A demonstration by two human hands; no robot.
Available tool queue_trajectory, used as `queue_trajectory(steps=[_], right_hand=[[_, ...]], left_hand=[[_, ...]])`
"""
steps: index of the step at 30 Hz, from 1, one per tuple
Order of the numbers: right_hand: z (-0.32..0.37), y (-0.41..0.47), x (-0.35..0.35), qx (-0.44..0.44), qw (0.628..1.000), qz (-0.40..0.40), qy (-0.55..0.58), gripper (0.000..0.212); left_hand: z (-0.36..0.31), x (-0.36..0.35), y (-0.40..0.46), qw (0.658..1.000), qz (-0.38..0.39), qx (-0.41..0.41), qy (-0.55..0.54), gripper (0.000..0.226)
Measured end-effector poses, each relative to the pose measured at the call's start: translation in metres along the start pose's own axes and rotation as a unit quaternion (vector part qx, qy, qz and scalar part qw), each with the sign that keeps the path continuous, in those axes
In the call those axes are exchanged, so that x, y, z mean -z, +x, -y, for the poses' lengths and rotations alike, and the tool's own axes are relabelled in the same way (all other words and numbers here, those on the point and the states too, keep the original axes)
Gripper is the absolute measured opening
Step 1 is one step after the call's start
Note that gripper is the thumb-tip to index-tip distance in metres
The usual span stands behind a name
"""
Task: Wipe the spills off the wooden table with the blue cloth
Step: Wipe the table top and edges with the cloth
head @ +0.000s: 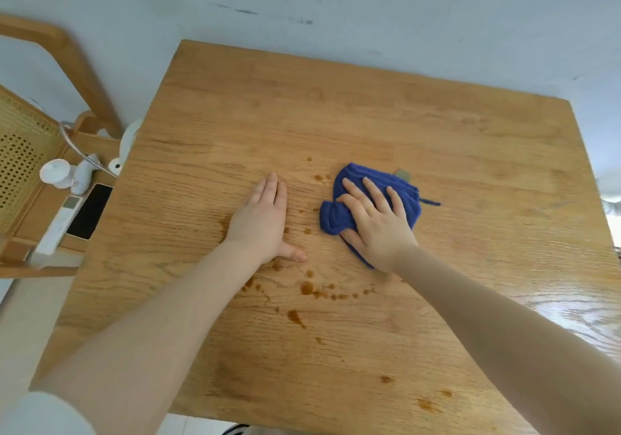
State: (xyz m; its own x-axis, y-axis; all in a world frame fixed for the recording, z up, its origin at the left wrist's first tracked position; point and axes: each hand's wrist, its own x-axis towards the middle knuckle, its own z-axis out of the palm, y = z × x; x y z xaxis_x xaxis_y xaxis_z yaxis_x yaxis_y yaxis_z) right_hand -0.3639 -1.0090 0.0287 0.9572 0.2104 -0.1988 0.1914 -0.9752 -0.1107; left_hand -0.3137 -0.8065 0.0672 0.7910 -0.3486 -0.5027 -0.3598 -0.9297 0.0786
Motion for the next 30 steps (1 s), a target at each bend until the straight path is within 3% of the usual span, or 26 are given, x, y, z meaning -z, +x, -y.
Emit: queue_trajectory(steps=[4,9,14,17,20,25,30], right_hand=[[-0.016,0.043,0.009,-0.032,0.999,-0.008,0.017,0.057],[-0.01,0.081,0.013,-0.099,0.994,-0.029,0.049,0.057],[0.001,0.042,0.008,0.016,1.0,-0.018,0.01,0.074],[-0.004,0.042,0.009,0.06,0.998,-0.012,0.015,0.068],[-0.014,0.068,0.016,0.053,0.998,-0.013,0.029,0.052],[-0.011,0.106,0.019,-0.023,0.998,-0.029,0.059,0.051],[-0.003,0.073,0.012,0.031,0.998,-0.028,0.035,0.055]], left_hand=[[0.0,-0.003,0.0,1.0,-0.004,-0.002,-0.007,0.136],[0.002,-0.005,-0.001,1.0,-0.008,0.001,-0.028,0.136],[-0.001,-0.003,-0.003,0.999,-0.006,0.007,-0.04,0.134],[-0.002,0.001,-0.003,0.999,0.003,0.011,-0.049,0.133],[-0.006,0.004,-0.002,0.999,0.012,0.017,-0.047,0.134],[-0.009,0.003,0.0,0.998,0.021,0.033,-0.041,0.135],[-0.008,0.0,-0.005,0.998,0.016,0.03,-0.054,0.134]])
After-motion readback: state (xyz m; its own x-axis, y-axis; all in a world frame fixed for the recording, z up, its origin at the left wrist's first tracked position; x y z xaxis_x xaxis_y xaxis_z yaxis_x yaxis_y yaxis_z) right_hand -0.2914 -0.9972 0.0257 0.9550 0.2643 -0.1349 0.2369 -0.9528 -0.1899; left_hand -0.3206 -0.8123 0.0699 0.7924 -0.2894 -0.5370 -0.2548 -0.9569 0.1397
